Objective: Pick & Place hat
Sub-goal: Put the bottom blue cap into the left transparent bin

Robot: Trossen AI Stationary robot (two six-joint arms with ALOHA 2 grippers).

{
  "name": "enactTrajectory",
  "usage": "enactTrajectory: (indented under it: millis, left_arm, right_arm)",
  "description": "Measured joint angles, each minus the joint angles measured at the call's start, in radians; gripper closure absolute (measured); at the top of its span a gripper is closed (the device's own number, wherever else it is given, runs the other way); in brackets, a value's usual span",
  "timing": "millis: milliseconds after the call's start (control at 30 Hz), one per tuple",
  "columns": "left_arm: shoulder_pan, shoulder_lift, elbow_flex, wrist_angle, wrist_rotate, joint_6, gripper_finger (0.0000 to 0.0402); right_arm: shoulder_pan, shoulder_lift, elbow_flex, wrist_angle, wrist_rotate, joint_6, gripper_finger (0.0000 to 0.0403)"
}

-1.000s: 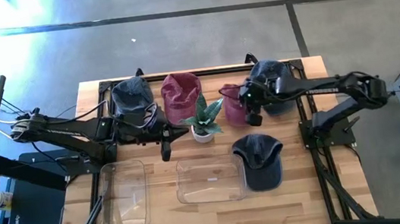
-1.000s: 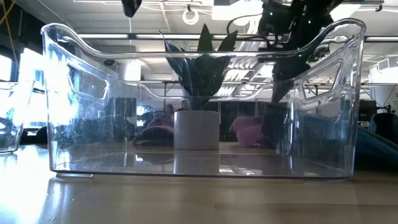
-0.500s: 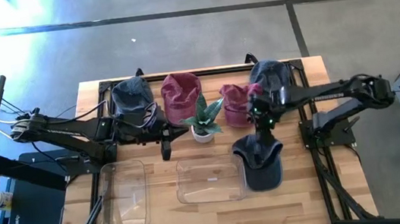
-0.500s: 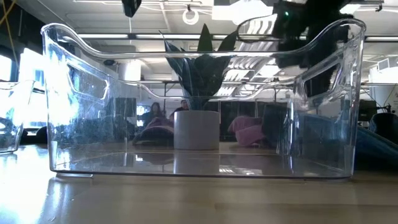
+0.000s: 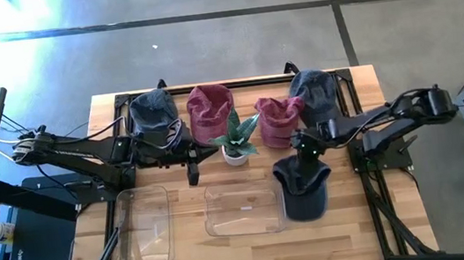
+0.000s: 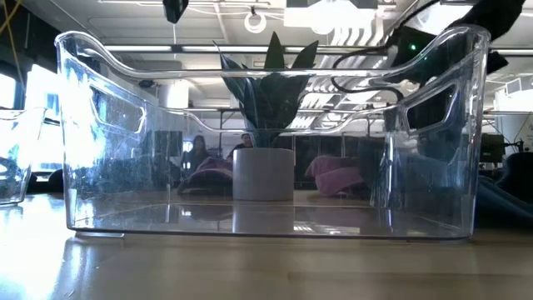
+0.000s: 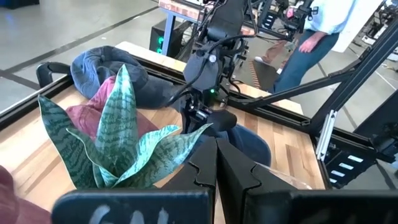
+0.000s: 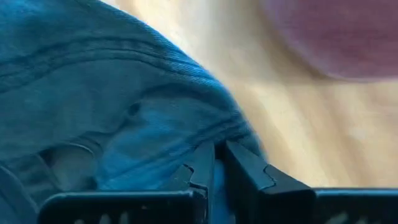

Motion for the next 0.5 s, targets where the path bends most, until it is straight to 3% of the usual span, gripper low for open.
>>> enactTrajectory:
  millis: [200,367,500]
  left_arm:
    - [0.000,0.000,0.000,0.000,-0.002,0.000,0.0402]
    - [0.000,0.000,0.000,0.000,-0.001,-0.001,0.0402]
    - [0.000,0.000,0.000,0.000,-0.001,-0.001,0.0402]
  right_arm:
    - [-0.008,-0.072,0.145,-0.167,-0.040,-0.045,0.0362]
    - [-0.096,-0.074,0.144,-0.273,-0.110,-0.020,0.0290]
    - [-0.174,-0.063,0.048,-0.196,-0.221,0.002,0.0221]
